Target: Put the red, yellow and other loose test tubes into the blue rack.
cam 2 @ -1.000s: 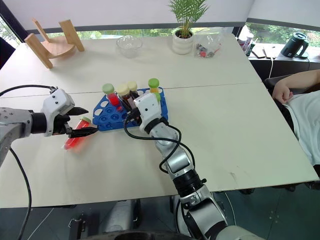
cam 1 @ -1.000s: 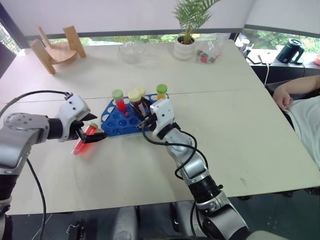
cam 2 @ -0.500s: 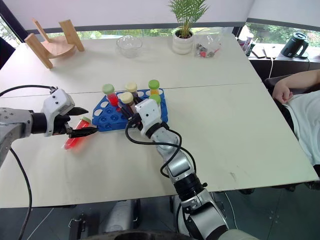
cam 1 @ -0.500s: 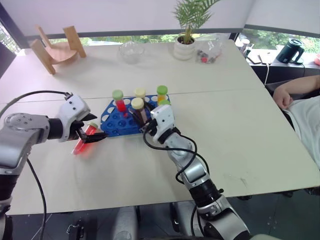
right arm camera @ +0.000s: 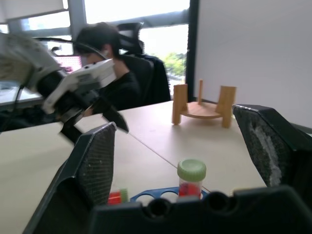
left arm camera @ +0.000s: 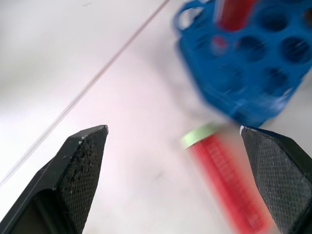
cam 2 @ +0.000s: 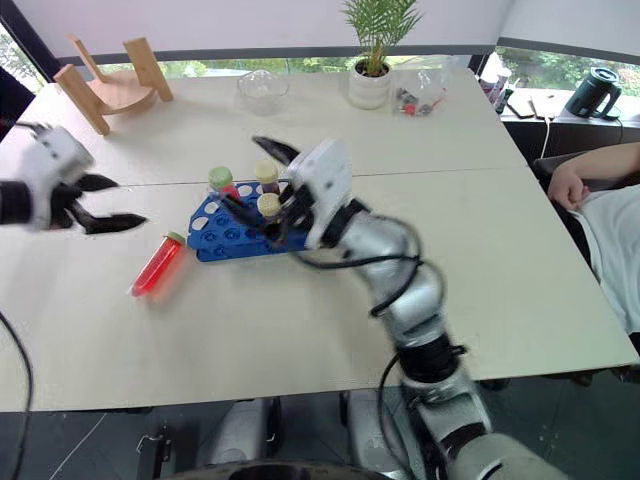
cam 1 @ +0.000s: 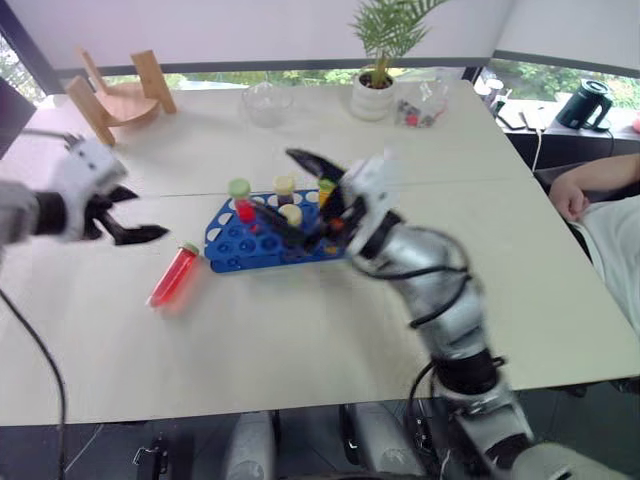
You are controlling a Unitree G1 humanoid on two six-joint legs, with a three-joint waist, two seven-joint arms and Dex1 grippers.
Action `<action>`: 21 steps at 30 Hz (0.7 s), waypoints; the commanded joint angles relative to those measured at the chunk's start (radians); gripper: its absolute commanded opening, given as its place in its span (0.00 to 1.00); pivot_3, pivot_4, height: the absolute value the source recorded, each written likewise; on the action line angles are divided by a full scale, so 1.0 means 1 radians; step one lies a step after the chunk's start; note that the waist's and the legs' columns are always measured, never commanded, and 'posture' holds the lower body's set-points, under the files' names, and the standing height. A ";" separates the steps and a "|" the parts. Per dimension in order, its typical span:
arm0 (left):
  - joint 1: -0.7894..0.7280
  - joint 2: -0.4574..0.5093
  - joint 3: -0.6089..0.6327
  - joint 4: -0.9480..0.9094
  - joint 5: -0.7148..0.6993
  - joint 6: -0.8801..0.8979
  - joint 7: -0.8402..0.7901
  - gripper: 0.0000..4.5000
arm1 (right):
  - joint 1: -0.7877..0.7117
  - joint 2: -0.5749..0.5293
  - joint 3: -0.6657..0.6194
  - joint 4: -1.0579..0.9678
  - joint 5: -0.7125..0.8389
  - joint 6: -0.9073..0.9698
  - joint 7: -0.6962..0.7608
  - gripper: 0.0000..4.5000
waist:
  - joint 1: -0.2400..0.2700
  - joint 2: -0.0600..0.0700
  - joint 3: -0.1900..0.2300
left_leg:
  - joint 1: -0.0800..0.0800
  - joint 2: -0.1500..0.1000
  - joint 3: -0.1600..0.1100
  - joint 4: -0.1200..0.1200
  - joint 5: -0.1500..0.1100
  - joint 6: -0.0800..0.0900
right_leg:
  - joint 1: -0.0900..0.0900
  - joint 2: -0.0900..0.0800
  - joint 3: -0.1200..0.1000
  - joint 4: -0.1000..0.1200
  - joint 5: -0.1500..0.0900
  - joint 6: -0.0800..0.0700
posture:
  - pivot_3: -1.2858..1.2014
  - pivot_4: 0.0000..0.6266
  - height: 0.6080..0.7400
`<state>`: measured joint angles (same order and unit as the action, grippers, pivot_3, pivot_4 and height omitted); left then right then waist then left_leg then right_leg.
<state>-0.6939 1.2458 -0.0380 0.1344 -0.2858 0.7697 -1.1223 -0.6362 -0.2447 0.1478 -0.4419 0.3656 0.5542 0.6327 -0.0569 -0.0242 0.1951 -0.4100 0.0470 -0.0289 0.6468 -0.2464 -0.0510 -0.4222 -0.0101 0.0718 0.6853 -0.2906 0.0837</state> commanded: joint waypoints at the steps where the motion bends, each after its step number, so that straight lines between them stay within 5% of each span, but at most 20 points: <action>1: -0.164 -0.001 -0.150 0.126 0.086 0.084 -0.126 1.00 | -0.074 -0.138 -0.063 -0.063 0.216 0.184 0.173 0.93 | 0.010 0.000 0.000 | 0.001 0.000 0.000 0.000 0.000 0.000 | 0.001 0.000 0.000 0.000 0.000 0.000 | 0.52 0.24 1.00; 8: -0.452 -0.185 -0.438 0.413 0.230 0.280 -0.303 1.00 | -0.084 -0.354 0.019 -0.104 0.337 0.276 0.402 0.93 | 0.012 0.000 0.000 | -0.001 0.000 -0.001 0.000 0.000 0.001 | 0.000 0.001 -0.001 -0.001 0.000 0.000 | 0.52 0.24 1.00; 21: -0.445 -0.286 -0.589 0.483 0.333 0.318 -0.366 1.00 | -0.012 -0.294 0.047 -0.110 0.267 0.219 0.248 0.93 | -0.007 0.000 0.000 | -0.003 0.001 -0.001 0.001 -0.002 0.003 | -0.003 0.001 0.000 0.000 -0.001 -0.001 | 0.52 0.24 1.00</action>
<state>-1.1416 0.9603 -0.6167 0.6275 0.0313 1.0823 -1.4805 -0.6471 -0.5533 0.2185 -0.5222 0.6350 0.7934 0.9070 -0.0635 -0.0240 0.1955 -0.4132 0.0476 -0.0300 0.6477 -0.2481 -0.0478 -0.4255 -0.0093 0.0715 0.6853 -0.2913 0.0830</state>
